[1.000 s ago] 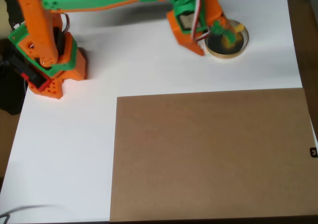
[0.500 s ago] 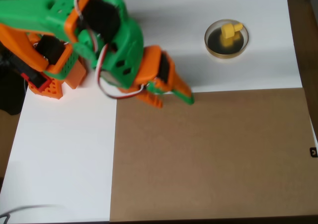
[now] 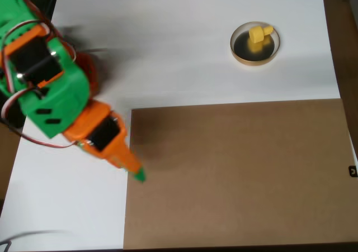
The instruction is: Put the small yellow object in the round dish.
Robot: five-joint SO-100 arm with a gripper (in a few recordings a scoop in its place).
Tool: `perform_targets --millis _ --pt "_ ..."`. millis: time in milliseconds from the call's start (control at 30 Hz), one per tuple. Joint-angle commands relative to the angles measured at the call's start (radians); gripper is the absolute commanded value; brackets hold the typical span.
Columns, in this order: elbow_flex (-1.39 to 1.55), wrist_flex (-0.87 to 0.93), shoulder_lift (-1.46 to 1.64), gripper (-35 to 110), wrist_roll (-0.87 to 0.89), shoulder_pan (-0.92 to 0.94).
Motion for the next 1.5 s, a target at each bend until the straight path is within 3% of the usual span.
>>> perform_targets --millis 0,400,1133,1467 --pt "0.025 -0.002 0.126 21 0.005 0.121" --pt "0.144 0.041 0.400 23 0.067 0.261" --pt "0.239 -0.092 0.426 25 0.261 0.557" --pt "0.377 -0.035 0.632 25 0.250 0.568"
